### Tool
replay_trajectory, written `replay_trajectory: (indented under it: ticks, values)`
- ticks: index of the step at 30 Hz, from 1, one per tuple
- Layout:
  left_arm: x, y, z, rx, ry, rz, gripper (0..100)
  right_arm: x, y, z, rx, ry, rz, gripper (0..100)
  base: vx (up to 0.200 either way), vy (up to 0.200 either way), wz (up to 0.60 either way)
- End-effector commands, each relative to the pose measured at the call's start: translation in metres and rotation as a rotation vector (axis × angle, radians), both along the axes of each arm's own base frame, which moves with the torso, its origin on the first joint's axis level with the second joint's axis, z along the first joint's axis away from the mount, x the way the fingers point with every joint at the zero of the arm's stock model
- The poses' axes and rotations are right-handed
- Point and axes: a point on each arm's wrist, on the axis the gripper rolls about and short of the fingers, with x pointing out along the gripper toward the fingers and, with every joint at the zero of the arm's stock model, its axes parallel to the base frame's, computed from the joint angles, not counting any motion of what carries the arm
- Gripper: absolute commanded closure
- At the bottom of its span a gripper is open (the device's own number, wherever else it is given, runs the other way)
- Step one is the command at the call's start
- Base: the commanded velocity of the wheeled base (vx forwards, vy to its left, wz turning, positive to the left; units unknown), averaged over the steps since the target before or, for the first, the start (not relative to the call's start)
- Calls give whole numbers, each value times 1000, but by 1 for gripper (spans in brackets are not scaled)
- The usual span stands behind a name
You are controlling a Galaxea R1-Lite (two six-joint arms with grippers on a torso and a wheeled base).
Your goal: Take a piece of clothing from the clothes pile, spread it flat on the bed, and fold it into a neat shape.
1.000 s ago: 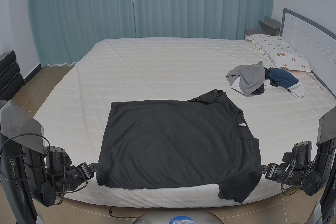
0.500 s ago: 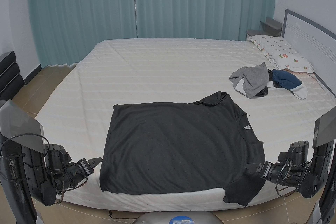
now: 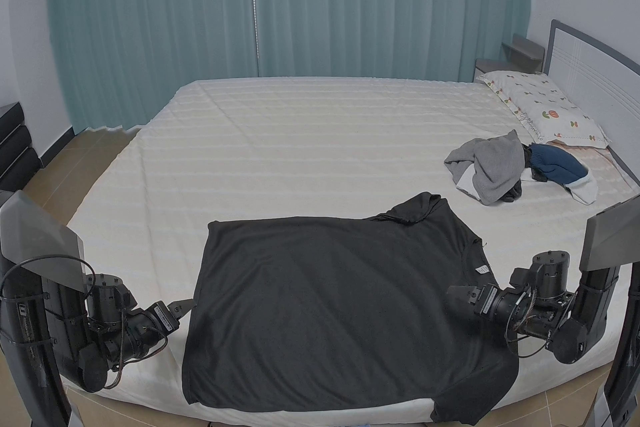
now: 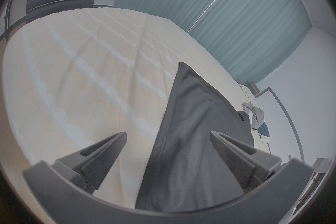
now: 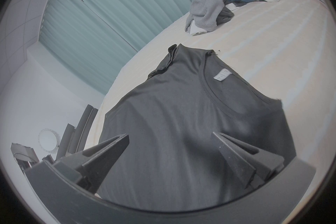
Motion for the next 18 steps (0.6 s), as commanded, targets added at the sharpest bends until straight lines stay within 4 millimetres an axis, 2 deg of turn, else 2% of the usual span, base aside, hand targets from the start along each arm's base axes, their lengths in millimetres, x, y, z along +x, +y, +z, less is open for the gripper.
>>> replay_trajectory:
  ticks: [1, 6, 11, 14, 18]
  values:
    - [2, -1, 0, -18, -4, 9, 0, 58, 13, 22, 7, -13, -23, 0, 0, 0, 0]
    - [2, -1, -1, -26, 1, 15, 0, 99, 24, 47, 81, -24, -60, 0, 0, 0, 0]
    - [0, -2, -1, -25, 9, 10, 0, 120, 31, 64, 84, -24, -57, 0, 0, 0, 0]
    - [1, -3, -4, -24, 18, 6, 0, 127, 33, 69, 91, -33, -58, 0, 0, 0, 0]
    - [0, -4, -8, -20, 37, 0, 0, 147, 37, 60, 97, -45, -62, 0, 0, 0, 0]
